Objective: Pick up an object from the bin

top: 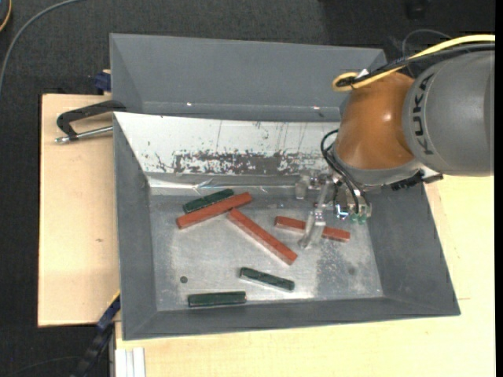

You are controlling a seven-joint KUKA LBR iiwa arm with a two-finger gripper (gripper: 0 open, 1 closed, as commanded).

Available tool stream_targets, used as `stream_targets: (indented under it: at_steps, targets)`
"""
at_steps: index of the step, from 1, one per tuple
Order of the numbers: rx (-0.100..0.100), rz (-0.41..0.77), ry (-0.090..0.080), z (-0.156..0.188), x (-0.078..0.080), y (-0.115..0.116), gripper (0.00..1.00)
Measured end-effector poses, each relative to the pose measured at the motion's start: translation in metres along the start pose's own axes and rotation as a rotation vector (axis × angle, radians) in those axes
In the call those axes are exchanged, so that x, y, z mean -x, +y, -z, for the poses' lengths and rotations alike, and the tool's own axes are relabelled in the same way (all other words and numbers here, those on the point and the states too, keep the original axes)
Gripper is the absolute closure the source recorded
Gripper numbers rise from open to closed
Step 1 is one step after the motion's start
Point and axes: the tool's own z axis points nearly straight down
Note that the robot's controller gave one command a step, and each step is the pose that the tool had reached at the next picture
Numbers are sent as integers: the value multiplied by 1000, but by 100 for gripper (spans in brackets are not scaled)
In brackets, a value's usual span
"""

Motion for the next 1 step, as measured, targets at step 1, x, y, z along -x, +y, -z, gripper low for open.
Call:
stream_targets:
  at_steps: [1]
  targets:
    - [-1, -143, 8, -38, -6, -3, 0]
